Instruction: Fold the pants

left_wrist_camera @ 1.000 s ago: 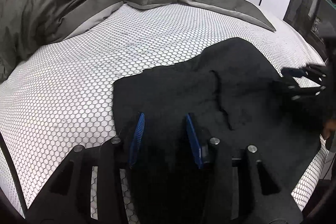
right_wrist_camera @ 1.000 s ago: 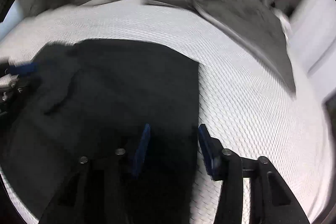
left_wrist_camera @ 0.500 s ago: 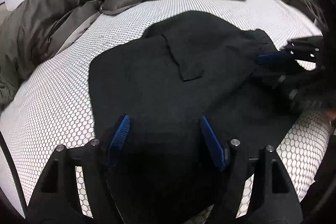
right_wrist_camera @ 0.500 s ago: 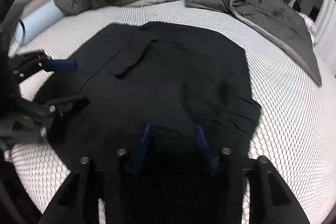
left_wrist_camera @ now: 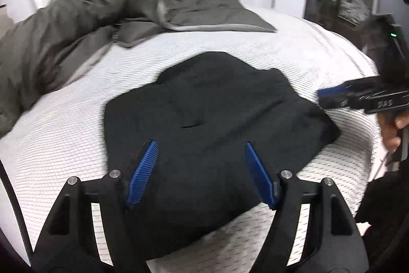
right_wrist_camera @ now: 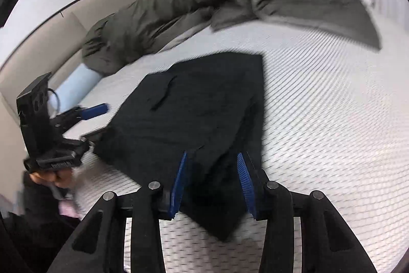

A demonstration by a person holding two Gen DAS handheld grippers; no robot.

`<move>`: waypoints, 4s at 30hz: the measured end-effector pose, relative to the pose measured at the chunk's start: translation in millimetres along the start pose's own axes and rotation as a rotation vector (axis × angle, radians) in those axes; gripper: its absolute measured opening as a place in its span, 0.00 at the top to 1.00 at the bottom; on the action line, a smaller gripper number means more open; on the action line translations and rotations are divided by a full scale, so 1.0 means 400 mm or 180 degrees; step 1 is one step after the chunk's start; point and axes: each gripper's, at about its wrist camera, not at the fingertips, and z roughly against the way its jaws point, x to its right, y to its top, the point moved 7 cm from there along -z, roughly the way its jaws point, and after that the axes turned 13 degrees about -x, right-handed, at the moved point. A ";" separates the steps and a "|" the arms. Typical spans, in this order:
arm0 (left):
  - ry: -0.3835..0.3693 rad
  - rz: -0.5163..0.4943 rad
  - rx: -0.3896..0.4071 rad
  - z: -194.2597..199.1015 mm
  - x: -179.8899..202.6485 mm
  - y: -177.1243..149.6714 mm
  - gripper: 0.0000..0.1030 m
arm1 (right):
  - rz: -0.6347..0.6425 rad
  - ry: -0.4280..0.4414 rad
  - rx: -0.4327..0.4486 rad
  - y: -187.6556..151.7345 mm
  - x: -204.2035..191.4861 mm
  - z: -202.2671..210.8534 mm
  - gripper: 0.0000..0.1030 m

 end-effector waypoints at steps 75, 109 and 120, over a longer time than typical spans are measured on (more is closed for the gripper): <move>0.0691 0.0644 -0.0007 0.039 -0.093 -0.053 0.12 | -0.0107 -0.1116 0.0553 0.010 0.076 0.078 0.00; 0.0745 0.0824 0.0722 0.186 -0.042 -0.127 0.01 | 0.0502 -0.0877 0.1584 -0.119 -0.129 0.178 0.00; 0.0745 0.0824 0.0739 0.195 -0.052 -0.131 0.01 | 0.0532 -0.0867 0.1585 -0.113 -0.135 0.168 0.00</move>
